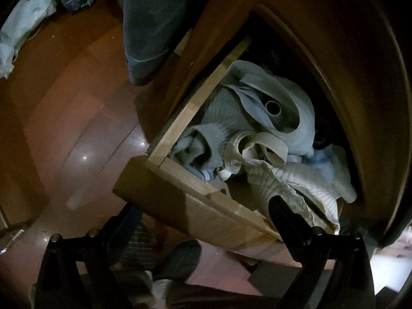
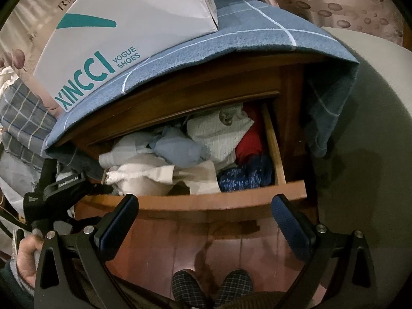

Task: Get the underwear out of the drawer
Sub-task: 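Move both tools over the open drawer of underwear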

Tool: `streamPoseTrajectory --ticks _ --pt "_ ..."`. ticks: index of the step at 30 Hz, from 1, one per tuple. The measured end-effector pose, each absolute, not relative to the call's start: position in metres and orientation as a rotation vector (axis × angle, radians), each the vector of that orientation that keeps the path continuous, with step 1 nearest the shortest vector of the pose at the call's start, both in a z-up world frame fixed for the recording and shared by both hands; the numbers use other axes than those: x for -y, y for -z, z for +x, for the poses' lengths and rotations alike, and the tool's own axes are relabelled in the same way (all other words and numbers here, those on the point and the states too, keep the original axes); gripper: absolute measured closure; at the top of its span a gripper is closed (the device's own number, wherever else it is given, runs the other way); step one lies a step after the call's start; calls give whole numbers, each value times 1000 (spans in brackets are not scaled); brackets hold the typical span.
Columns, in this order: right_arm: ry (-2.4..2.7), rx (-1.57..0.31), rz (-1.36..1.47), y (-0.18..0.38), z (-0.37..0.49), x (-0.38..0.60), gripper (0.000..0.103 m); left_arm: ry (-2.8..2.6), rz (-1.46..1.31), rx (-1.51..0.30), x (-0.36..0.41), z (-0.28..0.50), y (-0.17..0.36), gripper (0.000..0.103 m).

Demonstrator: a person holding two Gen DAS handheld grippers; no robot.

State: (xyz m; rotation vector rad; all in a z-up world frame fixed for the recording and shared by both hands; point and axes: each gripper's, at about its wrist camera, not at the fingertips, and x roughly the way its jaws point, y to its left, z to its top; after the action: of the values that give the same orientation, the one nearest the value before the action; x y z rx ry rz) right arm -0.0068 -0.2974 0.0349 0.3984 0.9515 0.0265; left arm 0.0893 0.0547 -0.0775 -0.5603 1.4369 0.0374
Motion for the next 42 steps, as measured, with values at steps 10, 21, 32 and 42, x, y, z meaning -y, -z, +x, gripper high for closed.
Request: streamPoseTrajectory --ticks 10,21,32,42 --pt "-23 -952 398 -36 -7 297 1 -27 -429 -1459 -47 76 76 1" --pt "-23 -954 393 -37 -7 295 1 -31 -348 -1479 -46 61 73 1" --pt "-26 -961 389 -36 -4 293 1 -46 -288 -1500 -47 51 65 1" --pt "-32 -975 386 -35 -3 294 1 -54 -301 -1444 -50 51 57 2"
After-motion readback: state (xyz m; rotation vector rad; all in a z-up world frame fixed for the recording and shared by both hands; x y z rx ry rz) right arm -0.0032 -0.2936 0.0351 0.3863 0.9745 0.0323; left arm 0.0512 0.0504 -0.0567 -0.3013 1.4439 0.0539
